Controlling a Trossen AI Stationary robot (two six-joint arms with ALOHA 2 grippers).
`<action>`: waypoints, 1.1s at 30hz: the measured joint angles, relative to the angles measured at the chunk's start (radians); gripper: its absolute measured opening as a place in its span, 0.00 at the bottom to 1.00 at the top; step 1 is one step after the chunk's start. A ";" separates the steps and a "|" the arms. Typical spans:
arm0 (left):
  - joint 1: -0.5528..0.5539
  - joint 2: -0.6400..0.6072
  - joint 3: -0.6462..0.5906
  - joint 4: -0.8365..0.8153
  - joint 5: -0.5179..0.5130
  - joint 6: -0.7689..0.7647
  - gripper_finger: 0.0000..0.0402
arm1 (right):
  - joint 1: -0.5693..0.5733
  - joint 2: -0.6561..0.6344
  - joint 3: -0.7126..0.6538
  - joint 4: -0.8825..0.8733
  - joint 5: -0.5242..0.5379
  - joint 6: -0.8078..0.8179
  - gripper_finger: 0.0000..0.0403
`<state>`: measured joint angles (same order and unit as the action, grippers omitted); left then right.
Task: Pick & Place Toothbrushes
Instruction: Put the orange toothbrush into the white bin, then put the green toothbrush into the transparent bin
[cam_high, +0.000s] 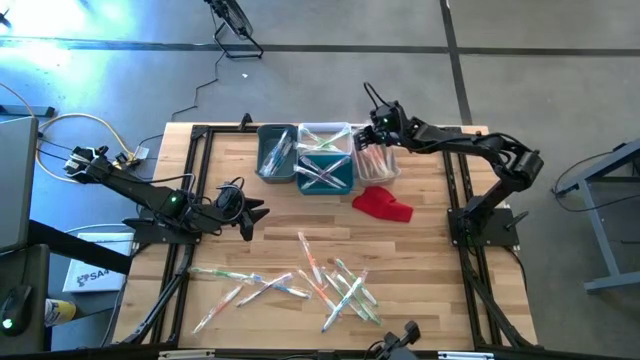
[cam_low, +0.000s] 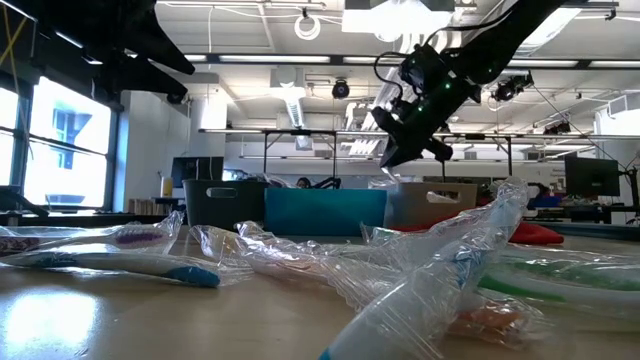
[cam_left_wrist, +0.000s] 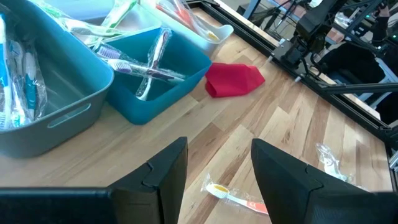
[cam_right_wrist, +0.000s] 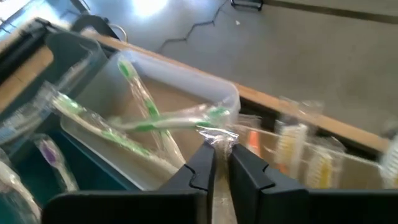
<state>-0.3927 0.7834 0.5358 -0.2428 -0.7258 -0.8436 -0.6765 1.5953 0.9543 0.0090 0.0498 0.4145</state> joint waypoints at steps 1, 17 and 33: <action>0.000 0.000 0.000 0.000 0.000 0.000 0.44 | 0.000 0.000 0.000 -0.014 0.000 0.000 0.08; 0.000 0.000 0.000 0.000 0.000 -0.026 0.44 | 0.000 -0.013 0.000 0.027 -0.001 -0.001 0.34; 0.000 0.000 0.000 -0.007 0.003 -0.026 0.44 | 0.000 -0.158 0.000 -0.010 -0.027 -0.046 0.35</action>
<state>-0.3927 0.7830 0.5358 -0.2501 -0.7232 -0.8696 -0.6762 1.4378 0.9543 -0.0006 0.0229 0.3686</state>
